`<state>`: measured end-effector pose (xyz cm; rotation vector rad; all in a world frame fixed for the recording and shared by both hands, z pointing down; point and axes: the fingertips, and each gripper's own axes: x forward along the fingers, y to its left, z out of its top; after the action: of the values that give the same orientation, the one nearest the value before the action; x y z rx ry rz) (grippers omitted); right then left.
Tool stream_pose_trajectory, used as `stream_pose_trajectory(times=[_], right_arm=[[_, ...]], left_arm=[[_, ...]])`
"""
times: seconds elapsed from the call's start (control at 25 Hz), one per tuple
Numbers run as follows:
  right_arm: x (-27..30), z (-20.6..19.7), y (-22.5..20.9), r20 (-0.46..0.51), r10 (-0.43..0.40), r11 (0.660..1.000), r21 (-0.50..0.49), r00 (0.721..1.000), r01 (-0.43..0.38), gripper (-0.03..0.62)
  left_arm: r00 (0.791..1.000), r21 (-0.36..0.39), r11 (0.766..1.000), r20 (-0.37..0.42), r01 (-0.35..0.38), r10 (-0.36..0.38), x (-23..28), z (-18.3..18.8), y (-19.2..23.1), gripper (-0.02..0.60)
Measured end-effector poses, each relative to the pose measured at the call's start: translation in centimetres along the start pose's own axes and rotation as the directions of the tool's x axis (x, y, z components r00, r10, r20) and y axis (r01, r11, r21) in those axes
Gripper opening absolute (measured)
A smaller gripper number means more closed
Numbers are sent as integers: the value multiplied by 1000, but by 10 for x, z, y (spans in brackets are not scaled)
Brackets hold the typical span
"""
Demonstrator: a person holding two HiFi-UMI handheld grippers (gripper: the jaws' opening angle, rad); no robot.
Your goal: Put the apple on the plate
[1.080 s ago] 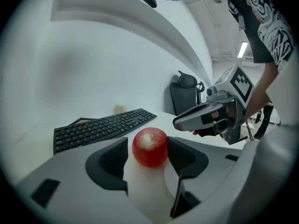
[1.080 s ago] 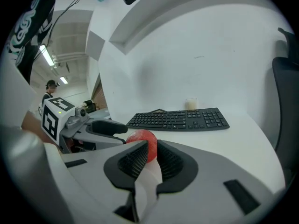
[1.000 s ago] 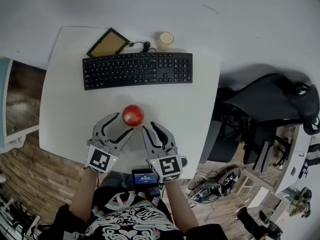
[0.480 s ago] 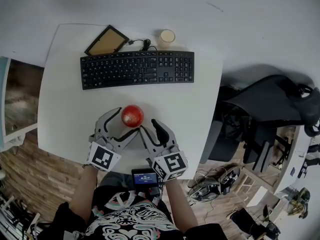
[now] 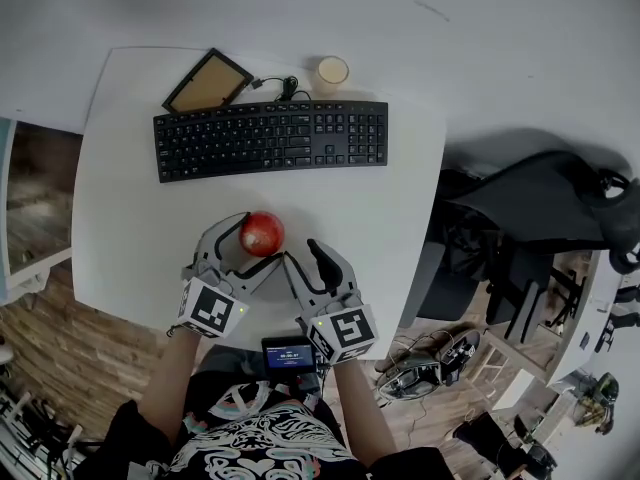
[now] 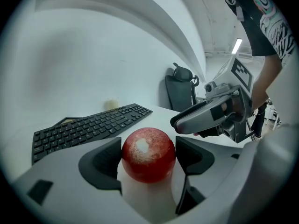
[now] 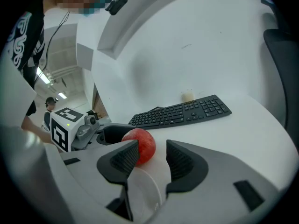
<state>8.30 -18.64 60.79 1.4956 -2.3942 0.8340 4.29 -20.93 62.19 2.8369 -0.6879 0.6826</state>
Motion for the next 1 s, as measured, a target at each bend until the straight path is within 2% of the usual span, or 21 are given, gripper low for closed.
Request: stream_pose_trajectory(times=[0.24,0.4,0.6,0.8,1.0], right_arm=[[-1,1,-1,0,-6,1000,8,1000,6,179],[-4,0,-2,3,-14,1000,18,1000,14,179],[-8,2,-2,7,-19,1000,16,1000,19,179],[-8,1,-2,5,-19,1000,10,1000,19,179],[-8,3,3,3,-19,1000,-18,1000,19,179]], left_arm=[[1000,-32,999,1,14,-14,-2,5,6,364],[1000,-122,992,14,18,-16,-5,4,12,364],[998,-280,960,61,9,8,-13,6,24,362],[997,-327,945,78,15,11,-16,7,28,362],[993,-435,899,118,46,7,-19,8,32,362]])
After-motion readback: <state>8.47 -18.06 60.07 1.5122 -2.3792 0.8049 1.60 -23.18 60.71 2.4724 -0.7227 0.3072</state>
